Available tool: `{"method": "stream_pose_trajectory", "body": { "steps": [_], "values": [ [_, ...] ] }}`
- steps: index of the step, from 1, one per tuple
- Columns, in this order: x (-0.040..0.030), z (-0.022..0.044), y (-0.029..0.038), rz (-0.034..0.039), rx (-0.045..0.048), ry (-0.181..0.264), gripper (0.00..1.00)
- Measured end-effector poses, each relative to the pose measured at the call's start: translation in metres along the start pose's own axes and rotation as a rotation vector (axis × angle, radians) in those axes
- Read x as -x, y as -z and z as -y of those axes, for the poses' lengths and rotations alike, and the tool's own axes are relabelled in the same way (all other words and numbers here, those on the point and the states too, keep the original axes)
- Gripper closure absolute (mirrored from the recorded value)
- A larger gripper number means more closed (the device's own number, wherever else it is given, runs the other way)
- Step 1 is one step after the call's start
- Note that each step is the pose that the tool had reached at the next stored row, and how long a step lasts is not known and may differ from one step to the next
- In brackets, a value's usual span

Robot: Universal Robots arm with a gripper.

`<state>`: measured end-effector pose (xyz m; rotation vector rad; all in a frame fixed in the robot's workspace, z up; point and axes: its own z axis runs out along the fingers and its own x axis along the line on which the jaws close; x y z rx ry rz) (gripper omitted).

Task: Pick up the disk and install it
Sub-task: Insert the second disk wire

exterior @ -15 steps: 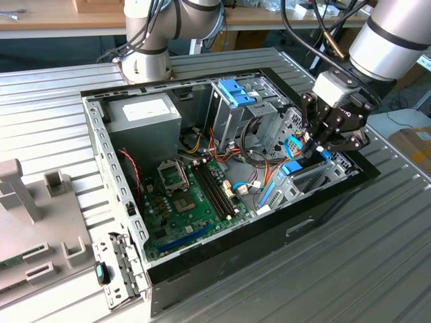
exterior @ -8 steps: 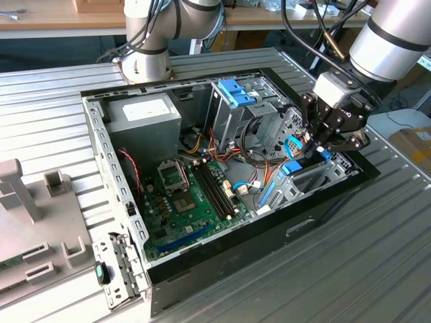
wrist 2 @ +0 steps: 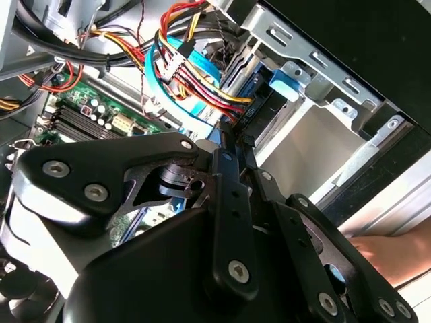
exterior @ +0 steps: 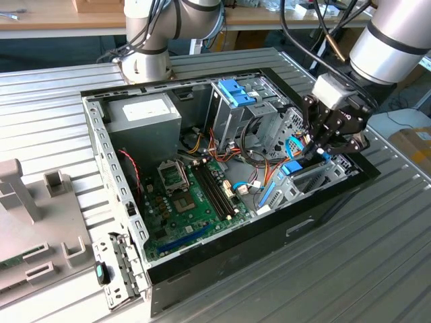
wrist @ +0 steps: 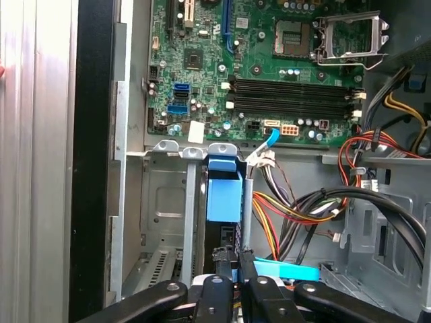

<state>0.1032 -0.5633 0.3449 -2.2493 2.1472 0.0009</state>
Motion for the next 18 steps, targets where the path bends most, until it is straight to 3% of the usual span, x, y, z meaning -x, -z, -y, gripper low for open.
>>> {"method": "stream_pose_trajectory", "body": {
  "steps": [3, 11, 12, 13, 15, 18],
  "values": [
    [-0.0018, -0.0003, -0.0054, -0.0003, 0.0000, -0.001, 0.84],
    [-0.0018, -0.0003, -0.0060, 0.0005, -0.0001, 0.000, 0.82],
    [-0.0018, -0.0003, -0.0060, 0.0005, -0.0001, 0.000, 0.76],
    [-0.0018, -0.0003, -0.0059, 0.0001, 0.0000, 0.000, 0.76],
    [-0.0018, -0.0003, -0.0028, 0.0007, -0.0001, -0.001, 0.76],
    [-0.0014, 0.0001, 0.0119, 0.0001, -0.0001, 0.000, 0.76]
  ]
}}
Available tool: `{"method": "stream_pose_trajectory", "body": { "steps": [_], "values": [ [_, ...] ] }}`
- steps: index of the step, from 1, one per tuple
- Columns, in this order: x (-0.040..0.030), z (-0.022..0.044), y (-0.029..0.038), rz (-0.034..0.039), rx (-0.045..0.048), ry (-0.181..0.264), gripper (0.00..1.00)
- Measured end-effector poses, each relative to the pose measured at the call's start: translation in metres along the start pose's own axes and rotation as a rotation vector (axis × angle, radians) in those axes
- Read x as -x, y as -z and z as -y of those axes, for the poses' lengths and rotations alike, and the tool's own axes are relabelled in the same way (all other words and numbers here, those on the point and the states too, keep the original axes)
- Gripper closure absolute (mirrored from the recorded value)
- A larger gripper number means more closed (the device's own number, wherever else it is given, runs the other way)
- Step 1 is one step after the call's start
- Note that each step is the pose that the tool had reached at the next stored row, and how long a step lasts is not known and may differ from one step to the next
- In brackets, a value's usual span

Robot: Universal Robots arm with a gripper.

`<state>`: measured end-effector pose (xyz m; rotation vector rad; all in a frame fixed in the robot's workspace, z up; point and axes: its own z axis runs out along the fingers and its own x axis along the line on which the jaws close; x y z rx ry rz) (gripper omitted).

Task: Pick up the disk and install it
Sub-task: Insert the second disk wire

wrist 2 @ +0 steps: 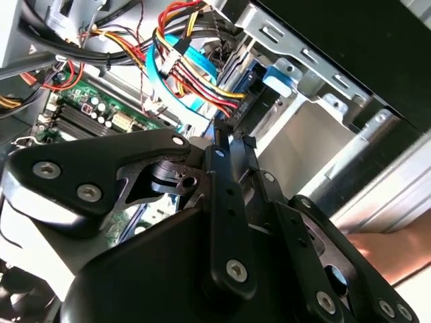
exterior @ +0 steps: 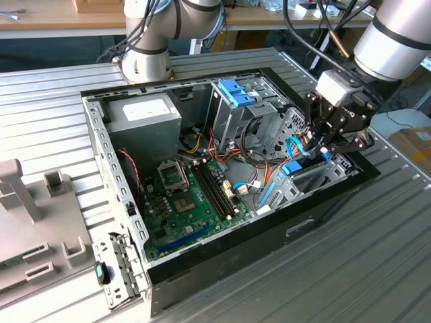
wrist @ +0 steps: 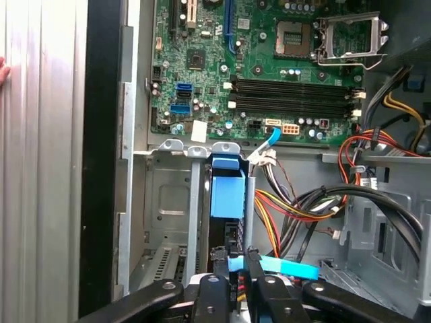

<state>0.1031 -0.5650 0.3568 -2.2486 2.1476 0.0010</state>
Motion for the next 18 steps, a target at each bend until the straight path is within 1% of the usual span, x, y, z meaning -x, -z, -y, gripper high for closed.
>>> {"method": "stream_pose_trajectory", "body": {
  "steps": [1, 5, 7, 9, 11, 18],
  "values": [
    [0.0001, 0.0000, 0.0021, 0.0000, 0.0000, 0.000, 0.76],
    [0.0006, 0.0006, 0.0250, -0.0002, 0.0000, 0.000, 0.76],
    [0.0007, 0.0007, 0.0307, 0.0000, 0.0000, 0.000, 0.76],
    [0.0009, 0.0009, 0.0402, 0.0000, 0.0000, 0.000, 0.76],
    [0.0011, 0.0011, 0.0469, 0.0000, 0.0000, 0.000, 0.76],
    [0.0011, 0.0011, 0.0480, 0.0000, 0.0000, 0.000, 0.76]
  ]
}}
